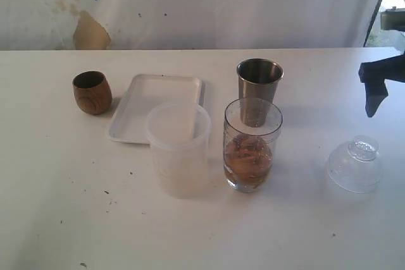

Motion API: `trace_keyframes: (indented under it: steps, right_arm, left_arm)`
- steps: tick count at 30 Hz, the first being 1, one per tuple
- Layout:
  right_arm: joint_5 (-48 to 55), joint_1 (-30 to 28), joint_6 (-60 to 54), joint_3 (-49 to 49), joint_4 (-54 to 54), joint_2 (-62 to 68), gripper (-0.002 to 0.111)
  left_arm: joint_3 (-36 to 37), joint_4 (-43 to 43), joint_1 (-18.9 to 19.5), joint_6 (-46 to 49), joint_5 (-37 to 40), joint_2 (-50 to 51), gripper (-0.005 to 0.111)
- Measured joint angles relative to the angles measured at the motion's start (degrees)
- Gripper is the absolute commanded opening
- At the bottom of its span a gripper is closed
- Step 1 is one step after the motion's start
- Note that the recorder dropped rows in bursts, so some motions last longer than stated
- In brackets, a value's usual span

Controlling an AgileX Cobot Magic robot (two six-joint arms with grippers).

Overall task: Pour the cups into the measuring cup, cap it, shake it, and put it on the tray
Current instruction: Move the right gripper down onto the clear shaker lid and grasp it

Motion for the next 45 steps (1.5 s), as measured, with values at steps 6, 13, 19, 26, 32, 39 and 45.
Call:
trace_keyframes:
  steps: [6,13,19,26,32,39,45]
  right_arm:
    - [0.1,1.5,-1.0,0.9,3.3,1.0,0.099]
    - [0.1,1.8,-2.0,0.9,3.8,5.1,0.06]
    - [0.2,1.9,-2.9,1.3,4.3,8.7,0.064]
    - [0.0,1.9,-3.3,1.3,4.4,9.9,0.071]
    - [-1.7,1.9,-3.3,1.3,4.5,10.0,0.065]
    - [-3.9,1.9,-4.3,2.8,4.8,11.1,0.065]
    - [-5.1,1.9,-4.3,3.3,4.8,13.0,0.052]
  left_arm:
    - [0.0,0.0,0.0,0.0,0.0,0.0,0.0]
    - [0.0,0.0,0.0,0.0,0.0,0.0,0.0]
    - [0.0,0.0,0.0,0.0,0.0,0.0,0.0]
    - [0.0,0.0,0.0,0.0,0.0,0.0,0.0]
    - [0.0,0.0,0.0,0.0,0.0,0.0,0.0]
    - [0.0,0.0,0.0,0.0,0.0,0.0,0.0]
    - [0.0,0.0,0.0,0.0,0.0,0.0,0.0]
